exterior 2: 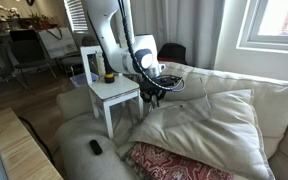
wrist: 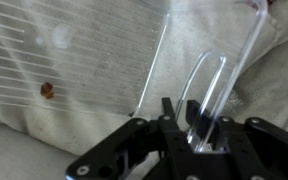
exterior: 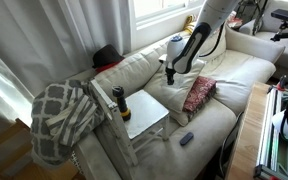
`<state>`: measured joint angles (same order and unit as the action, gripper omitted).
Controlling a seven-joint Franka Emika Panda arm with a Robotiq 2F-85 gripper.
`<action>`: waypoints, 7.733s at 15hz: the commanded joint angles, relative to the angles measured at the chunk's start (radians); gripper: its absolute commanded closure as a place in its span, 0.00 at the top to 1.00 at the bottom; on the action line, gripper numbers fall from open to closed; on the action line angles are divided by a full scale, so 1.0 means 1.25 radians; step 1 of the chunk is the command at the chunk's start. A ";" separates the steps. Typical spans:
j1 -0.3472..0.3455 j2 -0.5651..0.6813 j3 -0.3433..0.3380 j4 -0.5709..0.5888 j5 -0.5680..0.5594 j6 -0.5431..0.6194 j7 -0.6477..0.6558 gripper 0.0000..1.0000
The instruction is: Put the chair, then place the torch in it
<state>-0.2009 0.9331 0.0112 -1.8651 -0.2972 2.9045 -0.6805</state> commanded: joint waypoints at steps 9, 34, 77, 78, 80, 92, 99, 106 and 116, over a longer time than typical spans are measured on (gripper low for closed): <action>0.000 -0.010 -0.016 -0.003 -0.023 0.030 0.061 0.03; -0.033 -0.330 0.089 -0.234 -0.017 -0.064 -0.217 0.03; 0.079 -0.531 0.184 -0.375 0.032 0.095 -0.229 0.03; 0.068 -0.528 0.203 -0.378 0.040 0.087 -0.240 0.03; 0.039 -0.524 0.251 -0.387 0.068 0.062 -0.280 0.03; 0.007 -0.495 0.330 -0.366 0.343 -0.201 -0.589 0.03; 0.037 -0.479 0.312 -0.345 0.424 -0.187 -0.609 0.36; 0.063 -0.472 0.293 -0.343 0.442 -0.154 -0.589 0.81; 0.041 -0.440 0.344 -0.347 0.507 0.045 -0.536 1.00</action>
<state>-0.1388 0.3727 0.4259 -2.2974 0.3448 2.9177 -1.3756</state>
